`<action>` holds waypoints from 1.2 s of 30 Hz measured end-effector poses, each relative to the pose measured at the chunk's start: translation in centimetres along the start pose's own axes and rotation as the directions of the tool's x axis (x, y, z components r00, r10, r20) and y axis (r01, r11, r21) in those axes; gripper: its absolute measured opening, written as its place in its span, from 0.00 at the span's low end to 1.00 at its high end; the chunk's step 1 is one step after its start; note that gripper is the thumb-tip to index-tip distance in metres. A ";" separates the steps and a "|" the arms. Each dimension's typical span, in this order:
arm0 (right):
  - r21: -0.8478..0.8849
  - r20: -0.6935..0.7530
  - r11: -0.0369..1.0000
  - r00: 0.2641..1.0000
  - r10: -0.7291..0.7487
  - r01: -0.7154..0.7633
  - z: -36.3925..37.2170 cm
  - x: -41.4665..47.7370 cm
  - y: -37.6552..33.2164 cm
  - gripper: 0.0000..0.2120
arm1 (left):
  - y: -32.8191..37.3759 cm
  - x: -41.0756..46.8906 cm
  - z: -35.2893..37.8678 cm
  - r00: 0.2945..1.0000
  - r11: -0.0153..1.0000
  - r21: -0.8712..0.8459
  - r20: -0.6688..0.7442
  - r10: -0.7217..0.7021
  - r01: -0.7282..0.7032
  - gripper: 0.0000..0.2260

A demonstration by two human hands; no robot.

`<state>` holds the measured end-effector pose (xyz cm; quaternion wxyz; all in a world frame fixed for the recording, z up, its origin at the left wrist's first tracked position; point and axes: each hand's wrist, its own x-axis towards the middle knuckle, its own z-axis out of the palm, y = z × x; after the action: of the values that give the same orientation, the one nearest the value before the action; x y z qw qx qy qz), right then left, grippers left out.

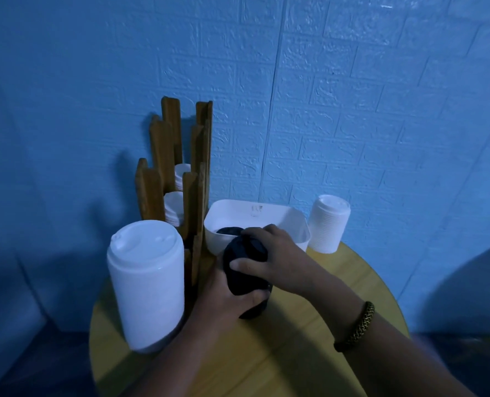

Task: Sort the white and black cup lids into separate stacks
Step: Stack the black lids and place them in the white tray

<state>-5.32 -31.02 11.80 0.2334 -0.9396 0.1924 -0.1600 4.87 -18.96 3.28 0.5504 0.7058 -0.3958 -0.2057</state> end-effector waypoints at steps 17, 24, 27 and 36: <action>0.178 0.198 0.982 0.976 -0.090 0.054 -0.7 0.4 1.0 0.28 | -0.7 0.4 -0.7 0.990 0.999 -0.039 0.136 0.034 -0.029 0.40; 0.169 -0.115 0.985 0.993 -0.020 0.039 2.6 -0.8 0.3 0.29 | -0.9 0.6 0.2 1.000 0.996 0.089 -0.002 0.029 -0.029 0.46; 0.164 -0.062 0.985 0.997 -0.045 0.055 2.1 -0.9 0.4 0.29 | -0.9 0.5 0.0 0.999 0.994 0.103 0.000 0.039 -0.039 0.44; 0.302 0.093 0.953 0.995 -0.032 0.003 -1.9 1.5 1.1 0.25 | -0.1 0.3 -0.1 0.997 1.000 -0.023 0.075 0.003 -0.001 0.46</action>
<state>-5.04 -33.32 13.12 0.3816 -0.9014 0.1458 -0.1436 5.18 -19.08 3.23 0.5435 0.6906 -0.4145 -0.2361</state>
